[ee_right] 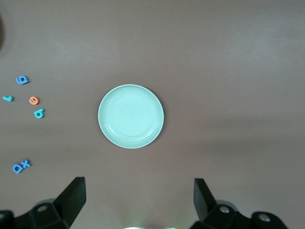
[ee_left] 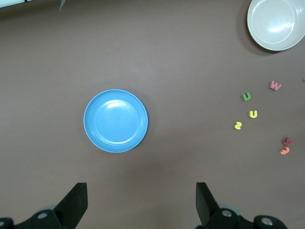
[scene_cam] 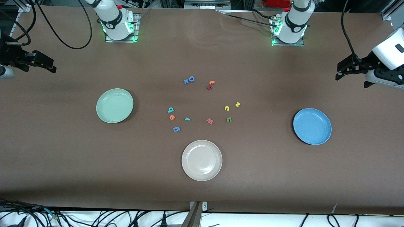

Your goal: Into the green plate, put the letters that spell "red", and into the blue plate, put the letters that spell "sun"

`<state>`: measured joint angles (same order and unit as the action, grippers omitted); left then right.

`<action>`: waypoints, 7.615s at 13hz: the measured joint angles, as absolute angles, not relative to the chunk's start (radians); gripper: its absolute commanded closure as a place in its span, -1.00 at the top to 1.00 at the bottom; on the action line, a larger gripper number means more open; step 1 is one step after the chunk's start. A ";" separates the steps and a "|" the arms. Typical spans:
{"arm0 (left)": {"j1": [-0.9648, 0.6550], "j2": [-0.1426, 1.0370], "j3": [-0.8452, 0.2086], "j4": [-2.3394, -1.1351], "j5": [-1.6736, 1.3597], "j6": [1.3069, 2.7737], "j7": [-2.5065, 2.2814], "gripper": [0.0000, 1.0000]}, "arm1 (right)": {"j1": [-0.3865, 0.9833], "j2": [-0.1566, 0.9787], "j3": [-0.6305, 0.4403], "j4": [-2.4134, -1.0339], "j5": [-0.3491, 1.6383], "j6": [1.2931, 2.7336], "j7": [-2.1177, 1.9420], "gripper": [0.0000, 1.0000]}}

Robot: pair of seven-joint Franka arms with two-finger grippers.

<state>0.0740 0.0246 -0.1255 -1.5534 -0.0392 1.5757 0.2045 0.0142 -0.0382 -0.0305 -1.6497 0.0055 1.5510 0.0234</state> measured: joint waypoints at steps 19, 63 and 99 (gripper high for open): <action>0.087 0.023 -0.127 -1.528 -0.039 1.577 0.181 1.00 | 0.014 -0.038 -0.029 -1.627 0.007 1.551 0.023 1.00; 0.085 0.023 -0.131 -1.528 -0.035 1.577 0.181 1.00 | 0.016 -0.040 -0.017 -1.625 0.009 1.548 0.023 1.00; 0.084 0.030 -0.133 -1.528 -0.035 1.577 0.181 1.00 | 0.199 0.192 0.002 -1.630 0.010 1.599 0.037 1.00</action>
